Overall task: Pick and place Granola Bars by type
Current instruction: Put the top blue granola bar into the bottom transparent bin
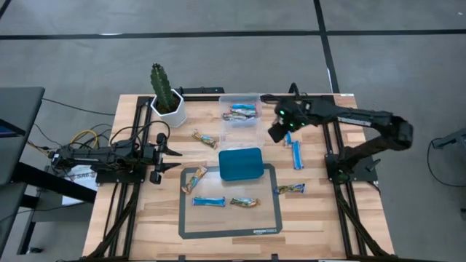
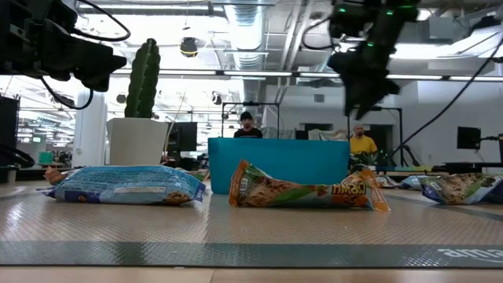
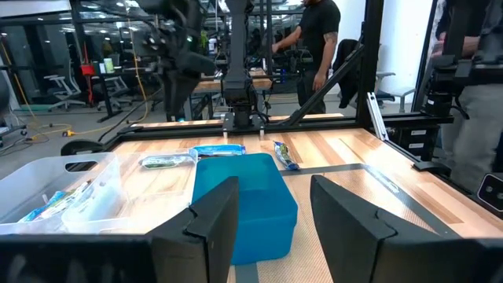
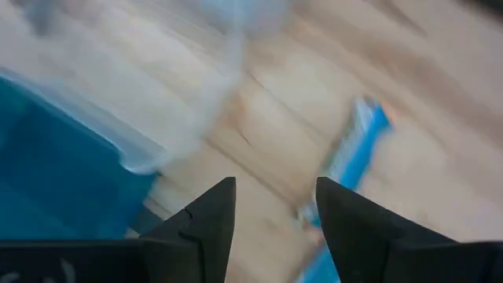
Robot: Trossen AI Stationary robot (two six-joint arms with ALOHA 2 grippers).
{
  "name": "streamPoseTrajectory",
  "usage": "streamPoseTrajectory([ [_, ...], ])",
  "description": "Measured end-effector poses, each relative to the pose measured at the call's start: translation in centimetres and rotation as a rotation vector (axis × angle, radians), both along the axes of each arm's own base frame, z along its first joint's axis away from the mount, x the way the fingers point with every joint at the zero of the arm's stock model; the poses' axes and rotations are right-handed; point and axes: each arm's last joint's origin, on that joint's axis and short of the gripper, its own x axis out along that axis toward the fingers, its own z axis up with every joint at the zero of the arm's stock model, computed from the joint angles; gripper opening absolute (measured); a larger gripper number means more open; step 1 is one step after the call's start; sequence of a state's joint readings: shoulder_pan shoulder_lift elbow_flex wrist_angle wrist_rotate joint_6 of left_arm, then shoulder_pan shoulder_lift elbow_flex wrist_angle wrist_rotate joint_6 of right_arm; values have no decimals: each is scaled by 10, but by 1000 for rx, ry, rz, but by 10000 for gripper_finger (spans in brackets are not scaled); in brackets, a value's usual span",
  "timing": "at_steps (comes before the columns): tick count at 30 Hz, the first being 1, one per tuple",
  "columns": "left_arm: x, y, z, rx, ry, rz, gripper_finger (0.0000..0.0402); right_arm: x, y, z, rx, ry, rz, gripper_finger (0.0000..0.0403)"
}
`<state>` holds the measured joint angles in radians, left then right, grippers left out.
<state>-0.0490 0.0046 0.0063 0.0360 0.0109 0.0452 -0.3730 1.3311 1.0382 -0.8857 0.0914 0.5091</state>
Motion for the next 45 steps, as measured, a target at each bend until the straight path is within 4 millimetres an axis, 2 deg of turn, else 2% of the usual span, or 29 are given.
streamPoseTrajectory([
  [7,0,0,0,0,0,0,153,-40,27,-24,68,-7,-150,171],
  [16,0,0,0,0,0,0,153,-66,55,-49,150,-17,-267,171],
  [21,0,0,0,0,0,0,153,-65,61,-51,164,-34,-277,171],
  [26,0,0,0,0,-1,0,153,-62,64,-50,130,-42,-180,173],
  [29,0,0,0,0,-1,0,153,-65,63,-51,83,-4,-225,183],
  [34,0,0,0,0,0,0,153,-66,60,-62,45,108,-313,201],
  [45,0,0,0,0,0,0,153,-44,57,-92,62,238,-281,247],
])
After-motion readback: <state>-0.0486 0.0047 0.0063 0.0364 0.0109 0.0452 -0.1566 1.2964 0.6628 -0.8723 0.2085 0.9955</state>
